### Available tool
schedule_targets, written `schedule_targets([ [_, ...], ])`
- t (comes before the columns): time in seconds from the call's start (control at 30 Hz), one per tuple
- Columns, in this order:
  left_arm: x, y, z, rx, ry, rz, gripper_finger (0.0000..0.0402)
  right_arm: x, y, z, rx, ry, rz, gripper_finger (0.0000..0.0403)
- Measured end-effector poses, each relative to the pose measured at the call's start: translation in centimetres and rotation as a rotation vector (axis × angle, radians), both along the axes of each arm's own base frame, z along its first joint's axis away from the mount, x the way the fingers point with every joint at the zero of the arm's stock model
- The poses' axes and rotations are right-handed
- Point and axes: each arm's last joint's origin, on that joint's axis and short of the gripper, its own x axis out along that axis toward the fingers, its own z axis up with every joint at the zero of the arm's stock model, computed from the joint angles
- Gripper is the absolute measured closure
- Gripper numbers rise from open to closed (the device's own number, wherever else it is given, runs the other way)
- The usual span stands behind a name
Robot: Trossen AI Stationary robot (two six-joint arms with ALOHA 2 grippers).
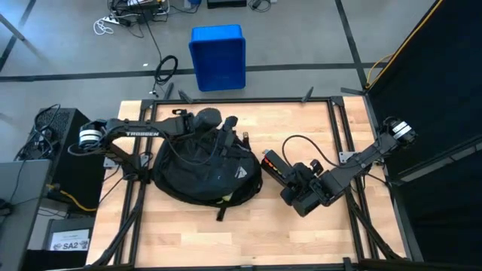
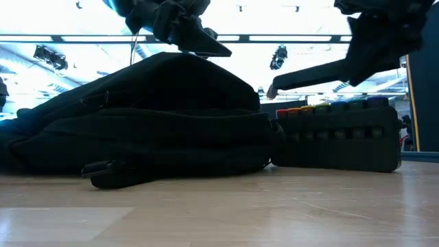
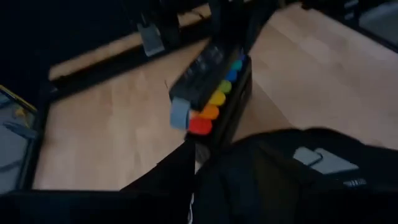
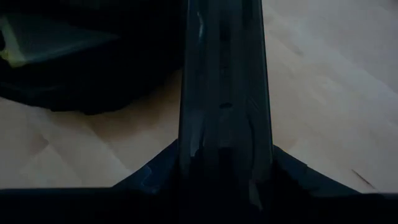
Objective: Unpack backpack
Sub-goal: Close the black medicine organizer
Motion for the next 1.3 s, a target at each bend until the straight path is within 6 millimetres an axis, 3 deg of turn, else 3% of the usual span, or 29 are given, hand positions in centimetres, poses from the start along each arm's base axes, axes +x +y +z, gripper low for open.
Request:
schedule_targets([
  [0.2, -0.5, -0.1, -1.8, -0.029, 0.011, 0.015, 0.0275, 1.1, -0.7, 0.0, 0.048, 0.009, 0.032, 0.0263],
  [0.73, -1.8, -1.3, -6.3, -0.087, 0.039, 0.017, 0.0275, 1.7, -1.9, -0.1, 0.103, 0.054, 0.009, 0.0263],
  [1.3, -1.6, -1.4, -6.0, -0.086, -0.001, 0.017, 0.0275, 1.5, -1.8, -0.8, 0.139, 0.071, -0.002, 0.0263],
])
